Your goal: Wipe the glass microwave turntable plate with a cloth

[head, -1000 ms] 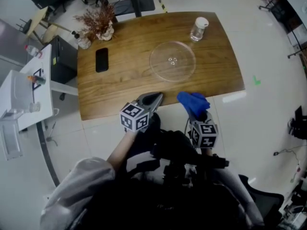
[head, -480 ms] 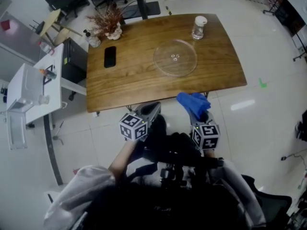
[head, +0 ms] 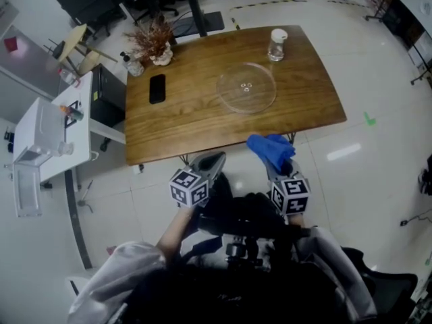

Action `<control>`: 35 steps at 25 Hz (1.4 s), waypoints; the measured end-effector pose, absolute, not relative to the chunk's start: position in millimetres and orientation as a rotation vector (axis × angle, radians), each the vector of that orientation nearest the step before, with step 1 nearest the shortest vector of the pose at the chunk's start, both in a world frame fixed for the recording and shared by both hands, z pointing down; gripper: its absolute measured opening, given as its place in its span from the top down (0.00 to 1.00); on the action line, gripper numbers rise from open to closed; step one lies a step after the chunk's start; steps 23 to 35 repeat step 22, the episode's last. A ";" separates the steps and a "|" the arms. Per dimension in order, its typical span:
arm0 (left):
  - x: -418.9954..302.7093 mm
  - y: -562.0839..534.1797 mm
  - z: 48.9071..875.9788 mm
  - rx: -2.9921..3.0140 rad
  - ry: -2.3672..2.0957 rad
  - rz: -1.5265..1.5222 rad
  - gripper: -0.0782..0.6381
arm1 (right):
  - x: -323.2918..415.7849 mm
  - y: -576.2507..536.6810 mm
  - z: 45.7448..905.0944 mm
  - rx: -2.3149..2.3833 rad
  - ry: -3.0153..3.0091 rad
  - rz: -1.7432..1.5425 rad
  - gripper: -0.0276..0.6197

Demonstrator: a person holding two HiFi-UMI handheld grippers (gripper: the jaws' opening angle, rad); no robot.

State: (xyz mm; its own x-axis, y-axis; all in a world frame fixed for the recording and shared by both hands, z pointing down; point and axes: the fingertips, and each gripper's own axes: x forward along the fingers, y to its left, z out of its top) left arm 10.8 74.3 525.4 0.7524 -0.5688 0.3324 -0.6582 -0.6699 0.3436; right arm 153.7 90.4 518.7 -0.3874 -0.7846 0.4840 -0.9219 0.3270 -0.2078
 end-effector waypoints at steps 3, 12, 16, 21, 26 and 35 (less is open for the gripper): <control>8.6 76.6 526.2 2.504 -0.937 0.271 0.89 | 151.2 88.4 518.8 1.518 -2.307 0.652 0.81; 2.7 83.3 528.9 2.474 -0.970 0.251 0.89 | 147.6 87.3 516.4 1.487 -2.315 0.634 0.81; 5.0 85.1 532.6 2.464 -0.961 0.251 0.89 | 149.6 91.6 517.7 1.483 -2.305 0.642 0.81; 7.8 87.0 534.2 2.464 -0.950 0.259 0.89 | 153.7 94.9 519.1 1.492 -2.292 0.649 0.81; 8.6 87.6 534.4 2.466 -0.946 0.259 0.89 | 154.5 95.4 519.2 1.497 -2.290 0.650 0.81; 8.6 87.6 534.4 2.466 -0.946 0.259 0.89 | 154.5 95.4 519.2 1.497 -2.290 0.650 0.81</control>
